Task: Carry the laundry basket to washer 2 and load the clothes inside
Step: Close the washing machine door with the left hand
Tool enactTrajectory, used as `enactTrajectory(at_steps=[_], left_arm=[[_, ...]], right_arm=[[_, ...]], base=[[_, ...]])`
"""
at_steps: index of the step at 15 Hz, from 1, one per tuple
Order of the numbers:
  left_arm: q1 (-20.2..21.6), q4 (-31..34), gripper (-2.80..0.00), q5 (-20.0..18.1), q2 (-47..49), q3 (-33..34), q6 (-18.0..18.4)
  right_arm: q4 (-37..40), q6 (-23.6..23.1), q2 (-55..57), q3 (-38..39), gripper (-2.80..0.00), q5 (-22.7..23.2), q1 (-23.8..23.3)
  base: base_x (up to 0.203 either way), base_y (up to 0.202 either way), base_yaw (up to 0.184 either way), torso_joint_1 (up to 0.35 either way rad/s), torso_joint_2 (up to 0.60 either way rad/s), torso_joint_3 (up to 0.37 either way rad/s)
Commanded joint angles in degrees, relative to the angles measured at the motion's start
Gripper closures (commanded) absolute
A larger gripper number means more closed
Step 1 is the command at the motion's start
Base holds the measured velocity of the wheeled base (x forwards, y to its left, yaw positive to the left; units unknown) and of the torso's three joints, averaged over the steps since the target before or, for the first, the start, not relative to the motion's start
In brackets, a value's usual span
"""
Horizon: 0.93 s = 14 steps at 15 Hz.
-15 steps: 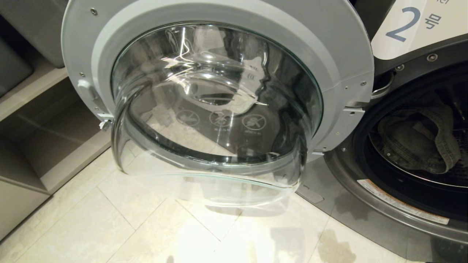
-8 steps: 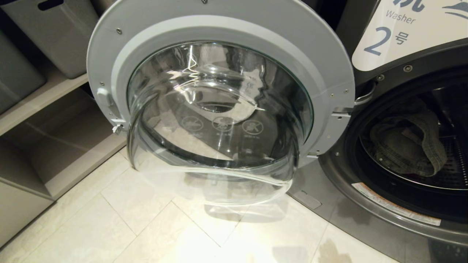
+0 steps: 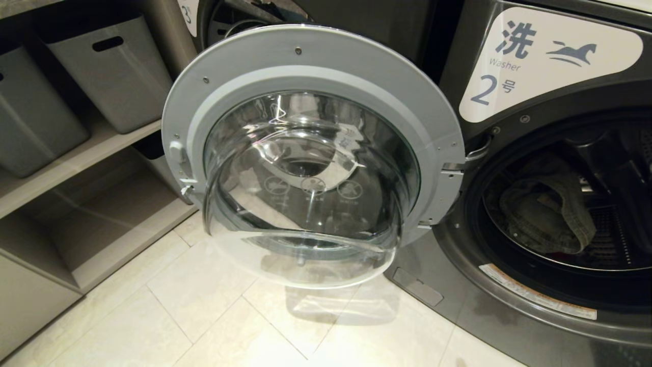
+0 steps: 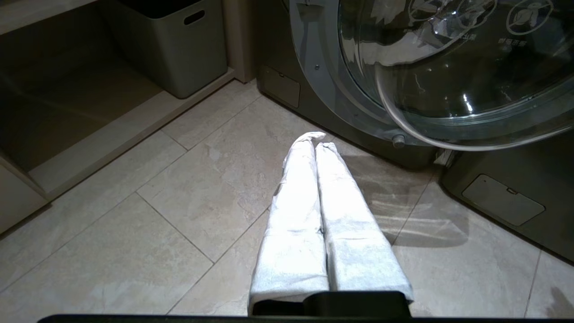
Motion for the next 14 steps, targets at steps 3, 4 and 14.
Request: enactTrajectory(at_steps=[3,4,14], left_arm=[[0.02,-0.07,0.0,0.02,0.07,2.29,-0.04],[0.02,-0.07,0.0,-0.02,0.08,2.29,-0.04],[0.02,-0.07,0.0,0.07,-0.01,2.29,-0.04]], right_arm=[[0.02,0.05,0.13,0.0,0.0,0.02,0.01],[0.02,0.05,0.13,0.0,0.0,0.02,0.01],[0.02,-0.03,0.13,0.0,0.0,0.02,0.01]], base=[[0.0,0.0,0.0,0.004,0.0,0.201],[0.0,0.0,0.0,0.003,0.0,0.207],[0.0,0.0,0.0,0.002,0.0,0.173]])
